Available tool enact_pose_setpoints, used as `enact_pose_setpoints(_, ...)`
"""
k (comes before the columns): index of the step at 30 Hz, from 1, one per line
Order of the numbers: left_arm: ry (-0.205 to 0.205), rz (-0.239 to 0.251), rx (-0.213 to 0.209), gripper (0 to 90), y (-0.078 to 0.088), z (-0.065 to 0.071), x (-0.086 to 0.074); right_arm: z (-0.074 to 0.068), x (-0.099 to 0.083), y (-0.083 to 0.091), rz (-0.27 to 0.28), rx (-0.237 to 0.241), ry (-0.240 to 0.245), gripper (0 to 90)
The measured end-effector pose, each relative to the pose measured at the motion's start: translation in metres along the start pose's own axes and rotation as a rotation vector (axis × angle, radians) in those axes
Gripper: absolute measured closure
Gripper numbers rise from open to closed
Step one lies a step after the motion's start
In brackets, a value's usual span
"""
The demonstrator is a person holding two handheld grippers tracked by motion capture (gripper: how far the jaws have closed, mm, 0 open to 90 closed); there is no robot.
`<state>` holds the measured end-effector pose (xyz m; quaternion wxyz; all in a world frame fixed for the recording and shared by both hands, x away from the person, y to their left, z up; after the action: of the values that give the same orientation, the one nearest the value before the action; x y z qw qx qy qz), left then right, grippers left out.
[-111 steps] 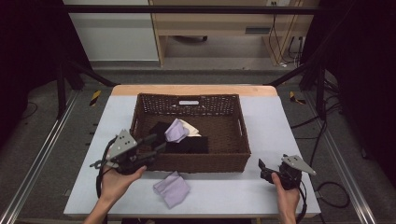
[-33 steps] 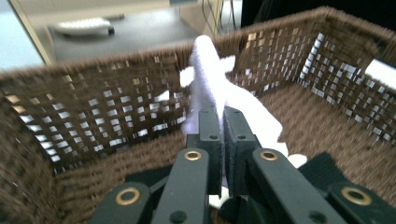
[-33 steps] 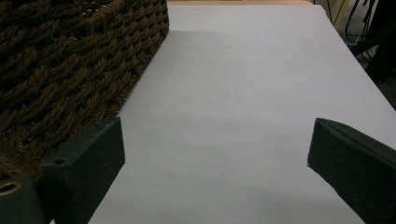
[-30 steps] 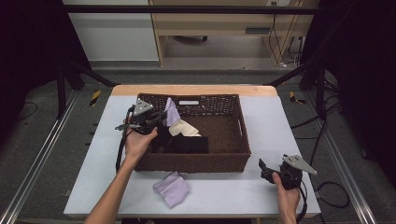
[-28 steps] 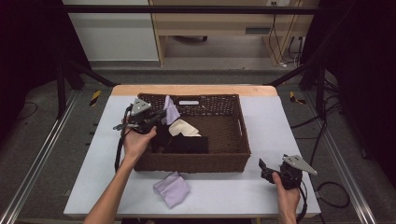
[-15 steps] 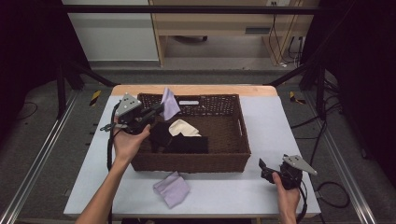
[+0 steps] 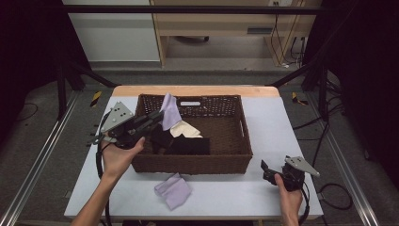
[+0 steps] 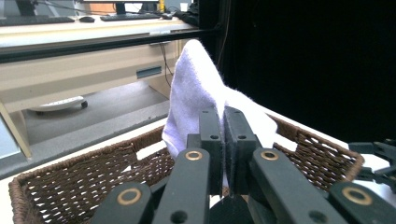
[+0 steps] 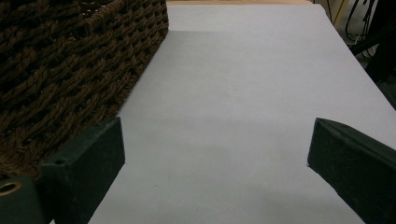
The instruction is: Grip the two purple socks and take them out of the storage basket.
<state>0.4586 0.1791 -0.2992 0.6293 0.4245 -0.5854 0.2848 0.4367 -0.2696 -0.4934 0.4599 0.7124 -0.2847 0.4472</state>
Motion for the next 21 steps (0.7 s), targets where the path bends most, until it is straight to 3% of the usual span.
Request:
enact_pose_setpoints(9,-0.016,0.01,-0.056,86.9,0.024,0.011,-0.006,0.0,0.0,0.0,0.002,-0.001,0.0,4.5)
enact_pose_setpoints(21,-0.034,0.005,-0.13,86.9,0.044,0.032,-0.027,0.0,0.0,0.0,0.0,-0.006,-0.001,4.5)
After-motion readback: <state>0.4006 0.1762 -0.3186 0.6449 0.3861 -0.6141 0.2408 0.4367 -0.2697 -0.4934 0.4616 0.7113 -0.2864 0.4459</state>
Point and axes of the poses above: each handheld gripper's, and its own axes: y roughly backward along the jaws, x roughly out of its top, z roughly to its right, the point moved 2 cm from there along -y, roughly forward along the jaws, and after that the axes turned 13 degrees about x, right-handed, at the moved point
